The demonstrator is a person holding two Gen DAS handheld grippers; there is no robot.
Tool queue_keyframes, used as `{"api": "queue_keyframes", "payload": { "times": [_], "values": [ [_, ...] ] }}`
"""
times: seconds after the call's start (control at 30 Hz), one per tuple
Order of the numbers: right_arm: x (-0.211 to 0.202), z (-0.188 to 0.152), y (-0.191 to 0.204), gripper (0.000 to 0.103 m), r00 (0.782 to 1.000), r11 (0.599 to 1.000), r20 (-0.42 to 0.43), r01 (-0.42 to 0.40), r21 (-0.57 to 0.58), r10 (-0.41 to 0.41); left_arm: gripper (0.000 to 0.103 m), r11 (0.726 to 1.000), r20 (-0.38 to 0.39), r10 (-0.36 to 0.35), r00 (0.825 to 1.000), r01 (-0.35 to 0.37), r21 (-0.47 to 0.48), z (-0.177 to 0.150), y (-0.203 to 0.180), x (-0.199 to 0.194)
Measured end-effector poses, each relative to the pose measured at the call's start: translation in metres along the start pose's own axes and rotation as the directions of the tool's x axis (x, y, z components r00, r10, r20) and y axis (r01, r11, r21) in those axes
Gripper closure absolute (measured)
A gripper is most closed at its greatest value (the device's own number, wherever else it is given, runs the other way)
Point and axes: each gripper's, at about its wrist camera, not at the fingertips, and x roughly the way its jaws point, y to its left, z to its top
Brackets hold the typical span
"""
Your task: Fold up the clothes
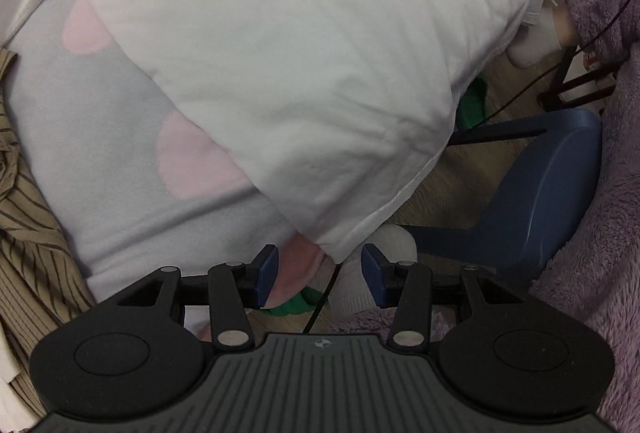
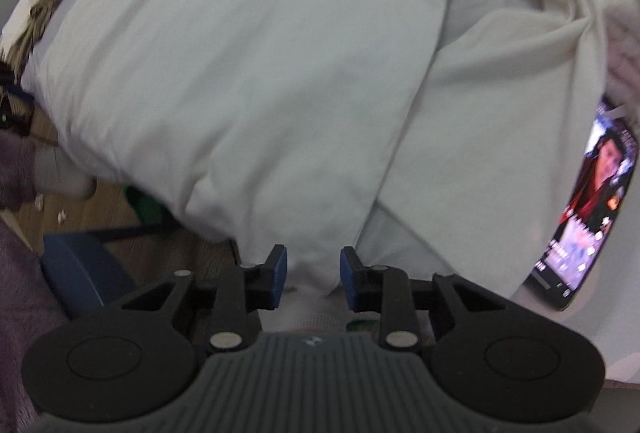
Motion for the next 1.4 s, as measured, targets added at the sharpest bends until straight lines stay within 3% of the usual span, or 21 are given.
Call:
{"api": "queue_keyframes", "payload": {
  "times": [0.1, 0.3, 0.43, 0.5, 0.53, 0.57, 0.6, 0.77, 0.93, 1.07, 1.4],
  "values": [
    [0.016, -0.005, 0.001, 0.071, 0.998, 1.000, -0.063, 0.008, 0.000, -0.008, 0.059, 1.000, -0.014, 0.002, 1.000, -0.002, 0.007, 0.003, -0.003, 0.007],
    [0.029, -0.008, -0.001, 0.070, 0.997, 0.999, -0.080, -0.019, 0.036, 0.022, 0.061, 0.999, -0.011, -0.021, 1.000, 0.021, -0.026, 0.007, -0.001, 0.020],
    [0.037, -0.010, 0.001, 0.070, 0.995, 0.998, -0.092, -0.039, 0.051, 0.043, 0.071, 1.000, -0.012, -0.011, 1.000, 0.011, -0.015, 0.013, -0.006, 0.030],
    [0.042, -0.011, 0.002, 0.075, 0.994, 0.997, -0.098, -0.049, 0.055, 0.054, 0.074, 1.000, -0.015, -0.001, 1.000, 0.001, -0.007, 0.019, -0.008, 0.036],
    [0.043, -0.012, 0.002, 0.080, 0.994, 0.997, -0.098, -0.044, 0.056, 0.050, 0.085, 1.000, -0.017, 0.017, 1.000, -0.017, -0.013, 0.021, -0.008, 0.039],
    [0.043, -0.013, 0.001, 0.095, 0.995, 0.998, -0.095, -0.036, 0.059, 0.041, 0.098, 0.999, -0.019, 0.041, 0.999, -0.041, -0.023, 0.022, -0.007, 0.042],
    [0.042, -0.014, 0.000, 0.099, 0.995, 0.997, -0.092, -0.034, 0.065, 0.040, 0.100, 0.998, -0.017, 0.042, 0.999, -0.043, -0.043, 0.022, -0.005, 0.042],
    [0.024, -0.017, 0.003, 0.101, 0.994, 0.996, -0.077, -0.077, 0.052, 0.081, 0.102, 0.997, -0.008, 0.007, 1.000, -0.007, -0.076, 0.019, -0.003, 0.026],
    [-0.005, -0.018, 0.012, 0.101, 0.990, 0.997, -0.117, -0.074, -0.013, 0.072, 0.103, 0.992, -0.010, -0.039, 0.999, 0.037, -0.121, 0.013, 0.000, -0.018],
    [-0.024, -0.020, -0.003, 0.101, 0.986, 0.996, -0.150, -0.080, -0.033, 0.074, 0.103, 0.988, -0.021, -0.067, 0.997, 0.064, -0.139, 0.006, 0.000, -0.048],
    [-0.001, -0.003, -0.036, 0.101, 0.975, 1.000, -0.221, -0.024, -0.005, 0.022, 0.103, 0.984, -0.143, -0.054, 0.988, 0.028, -0.175, 0.006, 0.011, -0.004]
  ]
}}
